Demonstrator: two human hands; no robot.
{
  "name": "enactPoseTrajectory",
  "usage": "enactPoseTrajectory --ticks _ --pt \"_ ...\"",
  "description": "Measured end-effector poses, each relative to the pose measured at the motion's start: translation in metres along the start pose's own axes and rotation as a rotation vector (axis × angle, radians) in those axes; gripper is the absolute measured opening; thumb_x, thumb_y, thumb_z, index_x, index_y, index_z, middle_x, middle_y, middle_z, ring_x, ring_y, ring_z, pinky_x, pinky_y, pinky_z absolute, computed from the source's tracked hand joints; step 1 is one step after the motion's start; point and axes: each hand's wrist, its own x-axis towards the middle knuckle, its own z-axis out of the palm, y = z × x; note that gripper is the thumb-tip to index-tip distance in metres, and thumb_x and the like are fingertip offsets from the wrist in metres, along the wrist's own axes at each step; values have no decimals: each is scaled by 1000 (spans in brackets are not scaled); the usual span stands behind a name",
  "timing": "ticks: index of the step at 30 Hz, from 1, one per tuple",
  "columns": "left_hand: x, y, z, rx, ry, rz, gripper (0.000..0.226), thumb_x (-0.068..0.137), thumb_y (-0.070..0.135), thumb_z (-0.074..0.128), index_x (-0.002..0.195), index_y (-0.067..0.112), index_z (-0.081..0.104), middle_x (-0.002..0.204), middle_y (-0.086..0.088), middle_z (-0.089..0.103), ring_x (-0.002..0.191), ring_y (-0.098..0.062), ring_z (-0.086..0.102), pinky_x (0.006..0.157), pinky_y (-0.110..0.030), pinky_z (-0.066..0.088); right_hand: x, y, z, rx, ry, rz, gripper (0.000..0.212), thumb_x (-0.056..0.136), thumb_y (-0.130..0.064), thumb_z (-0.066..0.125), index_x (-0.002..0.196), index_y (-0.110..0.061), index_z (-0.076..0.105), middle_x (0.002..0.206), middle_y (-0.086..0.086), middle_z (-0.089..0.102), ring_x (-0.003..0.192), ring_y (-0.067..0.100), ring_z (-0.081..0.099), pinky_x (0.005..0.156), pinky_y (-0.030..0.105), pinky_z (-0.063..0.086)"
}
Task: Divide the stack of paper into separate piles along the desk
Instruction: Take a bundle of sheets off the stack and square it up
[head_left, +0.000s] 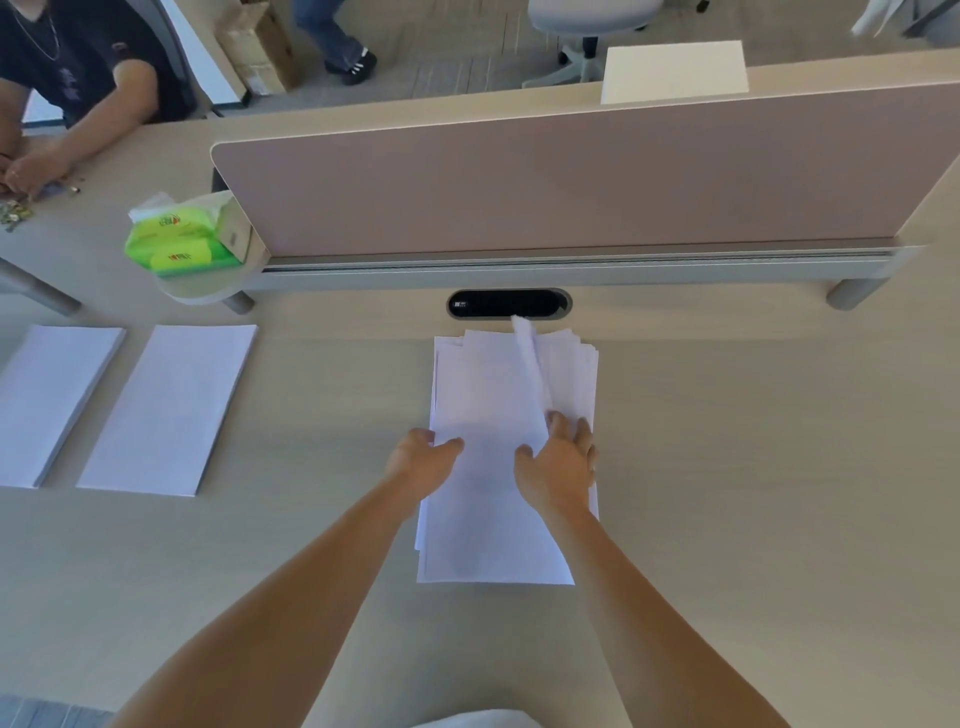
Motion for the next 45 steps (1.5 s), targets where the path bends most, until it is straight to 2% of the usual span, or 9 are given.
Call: enactPoseTrajectory --ticks 2,6,9,15,22,34,38,42,45 --pt "-1 1 1 -26 8 2 62 80 48 65 130 13 54 103 -2 66 84 -19 63 70 -28 46 0 -1 1 -138 14 -54 57 93 -29 51 146 -23 32 163 12 7 150 31 3 118 48 13" --pt "-1 -2 4 -45 16 -12 69 86 44 67 142 11 41 123 -6 57 100 -22 55 82 -30 42 -6 -5 1 102 -84 -210 52 94 -25 53 142 -19 32 141 3 48 125 26 52 97 36 45" --pt "-5 -1 2 -63 18 -30 70 88 42 66 145 13 38 127 -7 54 111 -25 55 90 -31 42 -1 -5 -5 455 -98 47 53 92 -23 56 140 -18 33 128 1 56 101 26 62 75 32 50" --pt "-7 -1 -2 -147 7 -34 73 89 39 67 148 12 36 143 -11 48 125 -28 51 105 -39 42 15 4 -11 473 -218 249 29 91 -16 52 119 -9 50 113 2 60 93 24 58 68 26 44" --pt "-5 -3 4 -156 11 -51 61 86 40 68 137 10 50 125 -6 60 108 -27 60 96 -39 50 3 -3 -8 45 -144 140 50 90 -17 48 140 -13 40 145 14 27 133 34 26 107 40 32" --pt "-12 3 6 -137 6 -25 40 90 32 67 123 11 58 105 -4 60 94 -24 58 80 -31 46 5 -10 -4 -112 -99 198 44 87 -27 51 130 -18 44 140 15 28 129 36 25 106 42 24" --pt "-11 2 7 -130 1 -12 45 90 32 66 128 11 57 107 -3 60 95 -24 58 82 -31 46 -1 -8 1 -147 54 130 42 84 -26 54 124 -15 46 133 11 32 123 35 30 103 43 27" --pt "-12 1 5 -134 -7 -15 49 90 32 66 132 11 54 110 -2 59 98 -23 57 84 -31 46 -5 -9 2 131 140 20 47 88 -16 57 130 -11 35 131 11 40 108 33 52 81 37 47" --pt "-13 1 5 -140 -2 -23 56 88 35 67 136 11 51 121 -2 60 105 -25 59 94 -35 48 3 -4 -1 406 66 148 50 88 -14 54 132 -13 31 124 10 47 88 27 54 63 29 45"
